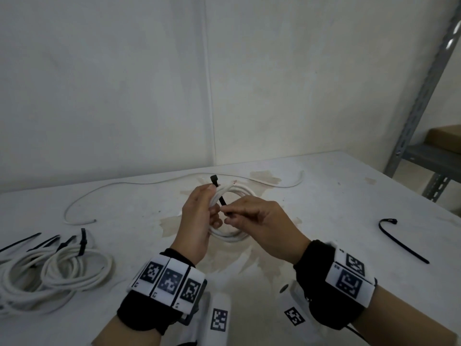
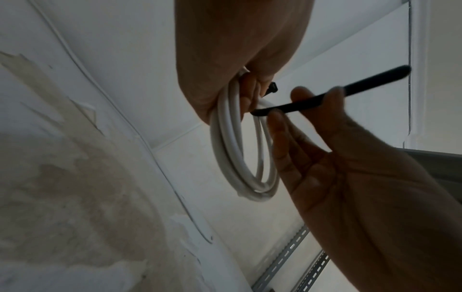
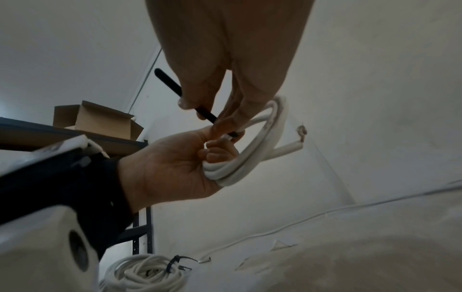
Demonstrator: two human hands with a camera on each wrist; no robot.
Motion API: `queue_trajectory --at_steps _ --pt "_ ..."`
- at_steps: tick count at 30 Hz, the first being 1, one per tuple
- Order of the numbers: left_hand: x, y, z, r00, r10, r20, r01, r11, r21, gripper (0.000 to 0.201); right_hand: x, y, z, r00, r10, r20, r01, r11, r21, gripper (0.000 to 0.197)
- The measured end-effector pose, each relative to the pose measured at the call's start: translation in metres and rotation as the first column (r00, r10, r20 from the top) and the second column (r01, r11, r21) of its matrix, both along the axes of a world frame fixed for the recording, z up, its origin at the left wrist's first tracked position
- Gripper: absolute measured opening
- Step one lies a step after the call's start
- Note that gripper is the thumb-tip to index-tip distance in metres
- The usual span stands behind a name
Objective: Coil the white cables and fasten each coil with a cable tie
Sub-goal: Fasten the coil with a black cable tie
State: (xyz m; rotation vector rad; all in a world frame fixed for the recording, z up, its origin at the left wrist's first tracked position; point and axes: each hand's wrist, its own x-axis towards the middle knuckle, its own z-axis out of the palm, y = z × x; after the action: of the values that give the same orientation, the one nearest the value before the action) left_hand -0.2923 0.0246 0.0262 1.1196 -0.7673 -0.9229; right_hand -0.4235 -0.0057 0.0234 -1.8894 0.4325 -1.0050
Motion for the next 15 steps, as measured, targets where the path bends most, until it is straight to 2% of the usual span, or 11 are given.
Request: queue_trajectory --at_steps 3,8,12,15 --pt "-0.001 0.001 -0.002 1.0 -0.02 -0.007 0.02 1.0 0.004 0.015 0.002 -0.001 0.006 0.999 -0.04 0.037 0.04 0.999 0.008 0.009" --pt "-0.005 0.001 -0.004 0.999 -0.032 0.014 0.031 0.999 0.006 0.021 0.002 -0.005 0.006 0.992 -0.108 0.062 0.102 0.99 0.097 0.015" --pt "-0.009 0.004 -0.005 0.997 -0.062 0.047 0.061 0.998 0.012 0.039 0.0 -0.009 0.005 0.989 -0.145 0.008 0.143 0.982 0.122 0.021" --pt "-0.012 0.004 -0.004 0.996 -0.06 0.071 0.058 0.998 0.029 0.036 0.0 -0.01 0.007 0.982 -0.175 -0.068 0.181 0.978 0.101 0.019"
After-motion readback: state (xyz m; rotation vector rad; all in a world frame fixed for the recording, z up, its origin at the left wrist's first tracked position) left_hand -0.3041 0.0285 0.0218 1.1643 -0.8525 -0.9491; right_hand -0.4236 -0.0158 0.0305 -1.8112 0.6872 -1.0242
